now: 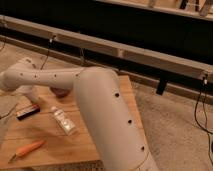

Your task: Place the white sponge in the ceramic cup

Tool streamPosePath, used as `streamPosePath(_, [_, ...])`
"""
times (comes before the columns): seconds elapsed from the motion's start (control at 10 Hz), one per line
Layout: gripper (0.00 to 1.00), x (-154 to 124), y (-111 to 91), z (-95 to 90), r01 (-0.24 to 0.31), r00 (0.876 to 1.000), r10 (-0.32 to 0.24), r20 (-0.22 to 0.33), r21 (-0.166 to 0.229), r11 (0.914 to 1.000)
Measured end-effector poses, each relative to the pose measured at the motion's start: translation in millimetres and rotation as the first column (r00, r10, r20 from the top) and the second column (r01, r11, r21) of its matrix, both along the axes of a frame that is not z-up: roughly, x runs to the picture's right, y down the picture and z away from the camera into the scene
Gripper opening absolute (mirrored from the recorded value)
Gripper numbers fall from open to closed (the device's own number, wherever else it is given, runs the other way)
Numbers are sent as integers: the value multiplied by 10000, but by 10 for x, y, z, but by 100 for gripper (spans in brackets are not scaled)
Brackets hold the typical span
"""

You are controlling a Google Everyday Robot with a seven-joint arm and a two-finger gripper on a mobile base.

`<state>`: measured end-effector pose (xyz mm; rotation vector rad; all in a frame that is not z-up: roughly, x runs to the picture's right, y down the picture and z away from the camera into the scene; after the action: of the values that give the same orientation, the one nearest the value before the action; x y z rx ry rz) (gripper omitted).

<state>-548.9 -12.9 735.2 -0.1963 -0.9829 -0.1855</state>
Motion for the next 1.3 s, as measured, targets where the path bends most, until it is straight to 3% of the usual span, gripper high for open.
streamPosePath(0.7, [0,57,-383,326,-14,9984,14,-557,3,10000])
streamPosePath(1.0, [0,232,-443,485,-174,9959,152,-888,-249,9995])
streamPosePath(1.3, [0,347,-412,592,-431,9954,367,-888,-708,9966])
